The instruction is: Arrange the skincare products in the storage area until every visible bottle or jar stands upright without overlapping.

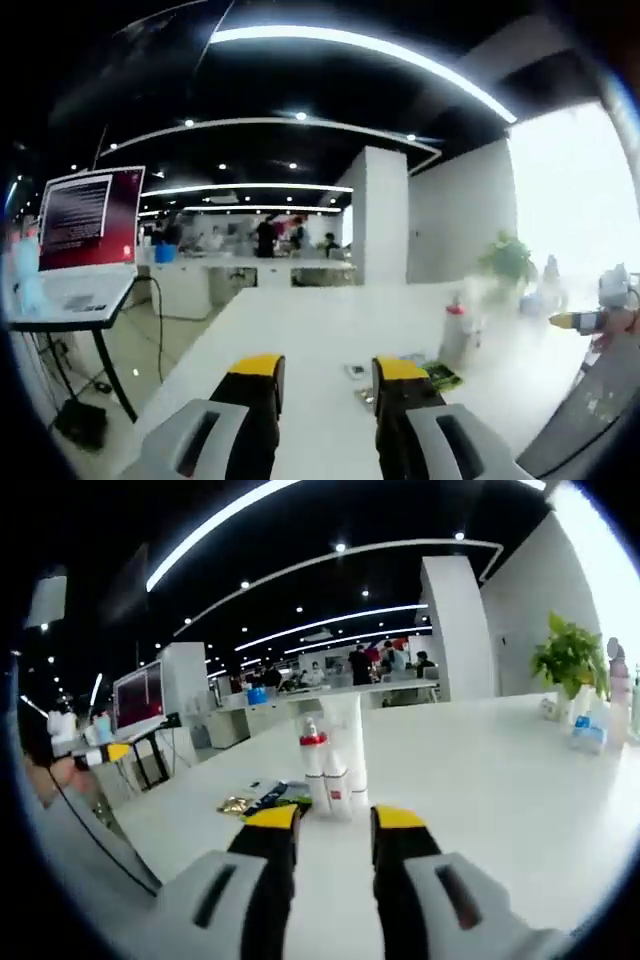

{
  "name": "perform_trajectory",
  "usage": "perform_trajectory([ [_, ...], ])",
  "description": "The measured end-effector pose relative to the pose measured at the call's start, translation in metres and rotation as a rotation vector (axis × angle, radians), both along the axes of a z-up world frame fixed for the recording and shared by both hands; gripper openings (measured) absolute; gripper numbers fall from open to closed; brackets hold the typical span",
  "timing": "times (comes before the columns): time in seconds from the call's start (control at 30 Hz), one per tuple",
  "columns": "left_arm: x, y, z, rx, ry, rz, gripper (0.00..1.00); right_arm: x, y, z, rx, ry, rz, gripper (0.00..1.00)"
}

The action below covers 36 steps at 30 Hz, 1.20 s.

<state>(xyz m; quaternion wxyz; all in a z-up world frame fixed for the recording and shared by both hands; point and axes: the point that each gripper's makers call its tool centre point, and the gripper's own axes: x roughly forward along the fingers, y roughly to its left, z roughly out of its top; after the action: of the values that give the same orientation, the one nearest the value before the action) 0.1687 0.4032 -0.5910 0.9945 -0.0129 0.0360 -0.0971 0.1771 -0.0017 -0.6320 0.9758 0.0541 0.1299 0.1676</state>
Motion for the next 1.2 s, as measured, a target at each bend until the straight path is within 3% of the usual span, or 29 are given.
perform_trajectory([
  [0.1,-0.004,0.001,-0.012,0.073,0.032,0.019,0.35,0.002,0.004,-0.003,-0.031,0.011,0.020,0.28],
  [0.3,-0.009,0.012,-0.016,0.110,0.038,0.063,0.33,-0.010,0.022,-0.011,-0.033,0.059,0.121,0.27],
  [0.4,-0.010,0.016,-0.017,0.144,0.046,0.089,0.32,-0.017,0.023,-0.013,-0.084,0.056,0.177,0.27],
  [0.63,-0.012,0.020,-0.014,0.172,0.025,0.112,0.32,-0.031,0.016,-0.012,-0.090,0.045,0.151,0.27],
  [0.83,-0.013,0.019,-0.015,0.186,0.032,0.113,0.31,-0.022,0.035,-0.001,-0.034,0.002,0.149,0.27],
  [0.97,-0.014,0.020,-0.014,0.209,0.028,0.115,0.31,-0.024,0.041,-0.014,-0.106,0.030,0.191,0.26],
  [1.07,-0.014,0.022,-0.016,0.199,0.040,0.122,0.31,-0.020,0.035,-0.009,-0.028,0.010,0.146,0.26],
  [1.2,-0.015,0.022,-0.017,0.207,0.044,0.120,0.31,-0.022,0.034,-0.021,-0.120,0.046,0.166,0.26],
])
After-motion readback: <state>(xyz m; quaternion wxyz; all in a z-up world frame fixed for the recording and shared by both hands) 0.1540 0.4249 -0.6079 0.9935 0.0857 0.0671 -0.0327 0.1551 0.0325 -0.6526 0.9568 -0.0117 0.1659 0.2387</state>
